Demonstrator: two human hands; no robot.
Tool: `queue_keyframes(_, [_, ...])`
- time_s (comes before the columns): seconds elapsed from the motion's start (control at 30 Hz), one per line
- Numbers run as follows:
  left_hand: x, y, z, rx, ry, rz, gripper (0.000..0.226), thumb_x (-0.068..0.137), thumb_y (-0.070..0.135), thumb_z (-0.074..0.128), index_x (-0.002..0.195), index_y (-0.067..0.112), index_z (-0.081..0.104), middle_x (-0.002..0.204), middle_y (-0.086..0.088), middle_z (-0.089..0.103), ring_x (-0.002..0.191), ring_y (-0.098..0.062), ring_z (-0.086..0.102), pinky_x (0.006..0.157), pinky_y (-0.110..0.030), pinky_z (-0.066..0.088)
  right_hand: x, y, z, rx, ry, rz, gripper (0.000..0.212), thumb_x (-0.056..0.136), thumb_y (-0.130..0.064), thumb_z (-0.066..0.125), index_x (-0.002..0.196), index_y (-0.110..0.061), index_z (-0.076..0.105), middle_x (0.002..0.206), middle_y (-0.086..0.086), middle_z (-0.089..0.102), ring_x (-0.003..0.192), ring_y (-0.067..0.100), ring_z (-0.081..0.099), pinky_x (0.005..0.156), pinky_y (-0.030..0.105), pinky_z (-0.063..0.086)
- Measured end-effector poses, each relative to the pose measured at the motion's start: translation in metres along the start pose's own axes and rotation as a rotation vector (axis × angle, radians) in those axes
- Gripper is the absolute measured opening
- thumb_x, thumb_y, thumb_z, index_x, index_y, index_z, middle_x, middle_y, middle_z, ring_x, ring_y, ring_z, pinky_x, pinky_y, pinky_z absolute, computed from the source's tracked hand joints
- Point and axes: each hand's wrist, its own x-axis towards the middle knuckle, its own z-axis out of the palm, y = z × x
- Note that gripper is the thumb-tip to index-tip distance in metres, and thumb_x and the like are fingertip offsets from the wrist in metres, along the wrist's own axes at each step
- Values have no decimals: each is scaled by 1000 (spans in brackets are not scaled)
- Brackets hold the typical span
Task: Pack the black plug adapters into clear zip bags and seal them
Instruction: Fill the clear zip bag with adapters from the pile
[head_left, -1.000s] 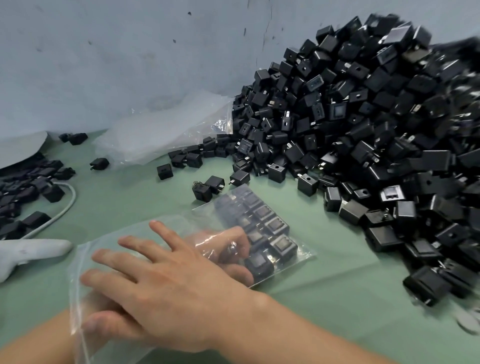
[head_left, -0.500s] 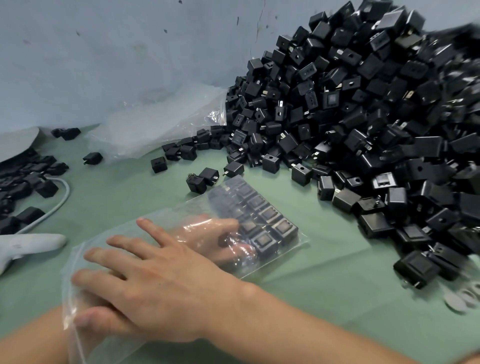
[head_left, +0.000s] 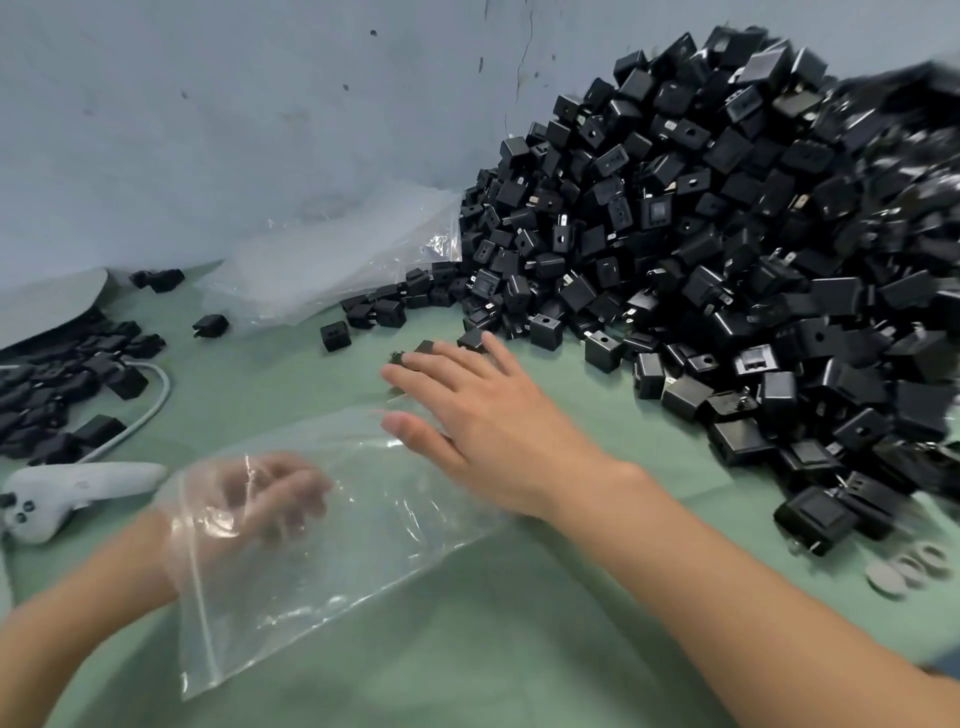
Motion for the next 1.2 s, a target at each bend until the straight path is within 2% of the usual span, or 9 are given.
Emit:
queue_keyframes(0.1, [-10, -51, -41, -329, 212, -219, 29, 92, 9, 53, 85, 15, 80, 111, -23, 71, 86, -27, 73, 82, -41, 60, -4, 12, 12, 51, -78, 63, 63, 104, -59, 18, 160, -30, 15, 162, -4, 31, 153, 16, 14, 125, 47, 1])
queue_keyframes(0.2, [-14, -81, -56, -563, 359, -261, 32, 93, 7, 47, 101, 12, 77, 114, -13, 73, 99, -21, 73, 77, -34, 62, -5, 15, 18, 160, -1, 91, 69, 102, -61, 18, 161, -27, 3, 159, -1, 36, 152, 15, 18, 126, 42, 2])
queue_keyframes(0.37, [7, -56, -73, -285, 664, -145, 27, 99, 15, 47, 93, 27, 70, 103, -2, 74, 87, -11, 71, 66, -26, 58, -3, 42, 9, 214, 149, 232, 65, 104, -56, 20, 160, -26, 6, 158, -1, 38, 147, 15, 28, 123, 37, 16])
queue_keyframes(0.53, [72, 35, -22, 225, 287, 101, 15, 94, 33, 63, 107, 41, 62, 106, 14, 68, 86, 3, 67, 75, -18, 49, -5, 80, 13, 163, 215, 446, 68, 101, -5, 38, 160, -20, 8, 129, 4, 51, 108, 19, 48, 91, 31, 43])
queue_keyframes(0.63, [116, 61, 28, 508, 54, 143, 52, 94, 41, 62, 141, 30, 44, 141, 1, 50, 112, -10, 57, 95, -27, 44, -10, 94, 19, 169, 190, 482, 66, 101, -2, 38, 160, -18, 12, 129, 6, 49, 104, 16, 47, 84, 25, 39])
queue_keyframes(0.73, [150, 66, 66, 601, -107, 111, 76, 95, 51, 57, 156, 25, 20, 161, -3, 21, 141, -21, 37, 115, -36, 31, -12, 103, 24, 166, 173, 446, 63, 104, -9, 38, 160, -20, 12, 139, 4, 46, 112, 14, 51, 93, 26, 44])
queue_keyframes(0.87, [187, 70, 89, 610, -55, 125, 90, 89, 62, 57, 158, 26, 10, 164, -5, 13, 147, -27, 25, 119, -47, 28, -8, 111, 31, 144, 158, 399, 62, 106, -16, 37, 160, -22, 8, 152, 4, 35, 125, 17, 48, 101, 30, 43])
queue_keyframes(1.03, [212, 75, 109, 709, 13, 114, 109, 74, 83, 51, 157, 32, 1, 162, -1, 15, 143, -27, 33, 111, -48, 36, -2, 116, 33, 152, 179, 397, 62, 105, -19, 38, 159, -21, 8, 158, 7, 24, 119, 21, 53, 86, 26, 43])
queue_keyframes(1.2, [217, 65, 106, 592, 33, 110, 105, 71, 72, 53, 156, 31, 8, 161, 1, 22, 137, -28, 40, 109, -44, 37, -2, 119, 36, 133, 206, 391, 60, 103, -20, 38, 158, -19, 13, 155, 8, 27, 107, 22, 56, 74, 26, 36])
